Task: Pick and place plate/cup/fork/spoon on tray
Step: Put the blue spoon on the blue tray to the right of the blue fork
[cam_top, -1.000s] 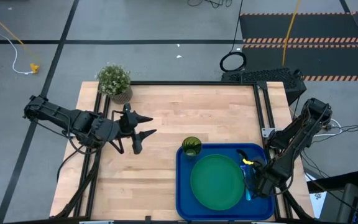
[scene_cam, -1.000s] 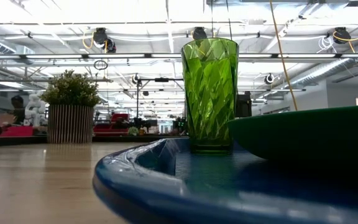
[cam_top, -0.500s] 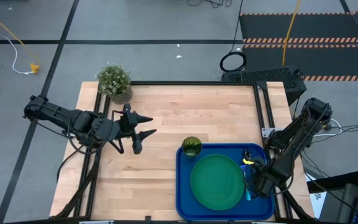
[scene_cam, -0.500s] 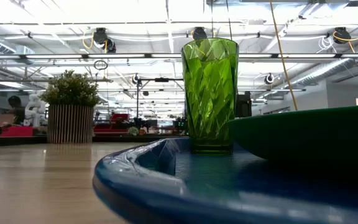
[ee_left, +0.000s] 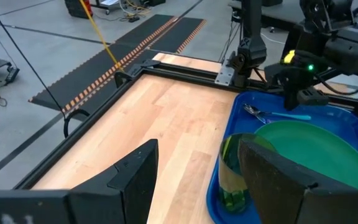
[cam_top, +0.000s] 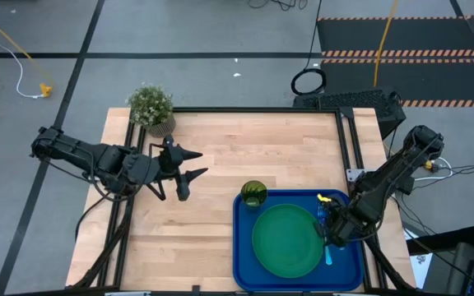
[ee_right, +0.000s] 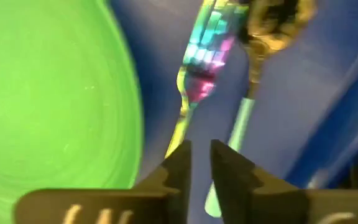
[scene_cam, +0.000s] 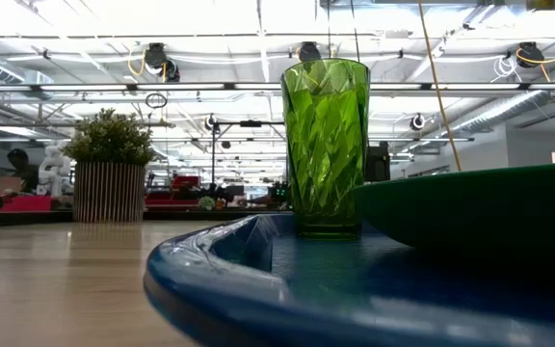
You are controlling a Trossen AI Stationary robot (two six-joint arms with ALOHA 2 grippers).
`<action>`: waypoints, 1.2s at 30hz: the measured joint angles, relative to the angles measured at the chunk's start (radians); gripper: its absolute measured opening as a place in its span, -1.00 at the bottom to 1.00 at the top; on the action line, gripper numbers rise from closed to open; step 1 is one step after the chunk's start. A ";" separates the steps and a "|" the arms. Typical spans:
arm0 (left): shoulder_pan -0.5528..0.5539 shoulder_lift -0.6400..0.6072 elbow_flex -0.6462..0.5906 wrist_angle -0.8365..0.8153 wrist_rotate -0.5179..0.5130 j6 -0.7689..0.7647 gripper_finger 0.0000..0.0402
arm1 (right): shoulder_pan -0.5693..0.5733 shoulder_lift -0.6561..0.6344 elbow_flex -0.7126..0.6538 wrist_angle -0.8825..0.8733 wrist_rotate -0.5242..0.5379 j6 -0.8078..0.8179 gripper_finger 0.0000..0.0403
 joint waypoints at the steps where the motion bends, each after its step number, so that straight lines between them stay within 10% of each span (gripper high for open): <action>1: 0.002 0.000 0.000 0.000 0.000 0.000 0.12 | -0.002 0.000 -0.014 0.040 -0.003 -0.020 -0.83; 9: 0.006 0.000 0.000 0.000 0.019 -0.006 0.12 | 0.035 0.017 -0.127 0.244 -0.155 0.008 -0.96; 36: 0.005 0.000 0.000 0.020 0.055 -0.026 0.12 | 0.175 0.132 -0.140 0.347 -0.164 0.056 -1.00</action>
